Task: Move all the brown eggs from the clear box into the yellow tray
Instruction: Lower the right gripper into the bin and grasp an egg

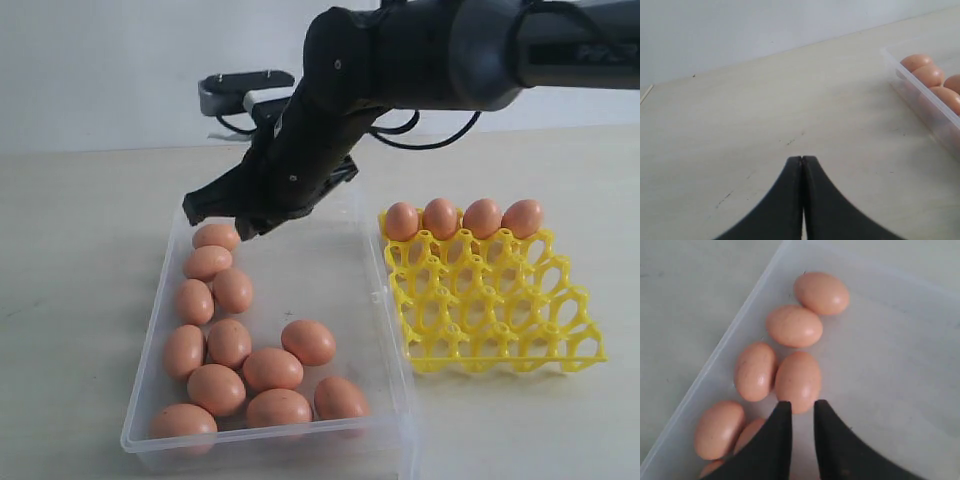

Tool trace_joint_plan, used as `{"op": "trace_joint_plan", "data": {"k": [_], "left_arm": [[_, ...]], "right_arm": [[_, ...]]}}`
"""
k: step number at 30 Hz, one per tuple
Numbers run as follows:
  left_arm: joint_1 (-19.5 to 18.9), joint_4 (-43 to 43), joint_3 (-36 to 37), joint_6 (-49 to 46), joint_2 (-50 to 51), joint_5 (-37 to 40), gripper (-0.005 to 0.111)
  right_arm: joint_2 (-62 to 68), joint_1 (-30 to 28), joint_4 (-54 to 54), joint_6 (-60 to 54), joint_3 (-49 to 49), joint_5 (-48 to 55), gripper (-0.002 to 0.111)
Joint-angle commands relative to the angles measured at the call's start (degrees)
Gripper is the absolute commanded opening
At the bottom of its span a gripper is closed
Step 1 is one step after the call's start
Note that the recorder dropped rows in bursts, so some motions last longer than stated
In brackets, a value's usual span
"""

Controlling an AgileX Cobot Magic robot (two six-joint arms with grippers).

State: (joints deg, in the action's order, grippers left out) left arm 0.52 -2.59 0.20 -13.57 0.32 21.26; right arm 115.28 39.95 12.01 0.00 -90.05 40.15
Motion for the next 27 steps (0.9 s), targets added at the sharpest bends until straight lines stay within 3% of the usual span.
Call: {"op": "trace_joint_plan", "data": {"k": [1, 3, 6, 21, 27], "left_arm": [[0.1, -0.3, -0.2, 0.0, -0.3, -0.4, 0.000], [0.1, -0.3, -0.2, 0.0, -0.3, -0.4, 0.000], [0.1, -0.3, -0.2, 0.0, -0.3, -0.4, 0.000], [0.1, -0.3, -0.2, 0.0, -0.3, -0.4, 0.000], [0.1, -0.3, -0.2, 0.0, -0.3, -0.4, 0.000]], "right_arm": [[4.4, 0.4, 4.5, -1.2, -3.8, 4.3, 0.048], [6.1, 0.4, 4.9, -2.6, -5.7, 5.3, 0.062], [8.2, 0.4, 4.9, -3.0, -8.4, 6.9, 0.069], [18.1, 0.4, -0.4, -2.8, -19.9, 10.6, 0.069], [21.3, 0.4, -0.1, -2.8, -21.8, 11.6, 0.063]]}}
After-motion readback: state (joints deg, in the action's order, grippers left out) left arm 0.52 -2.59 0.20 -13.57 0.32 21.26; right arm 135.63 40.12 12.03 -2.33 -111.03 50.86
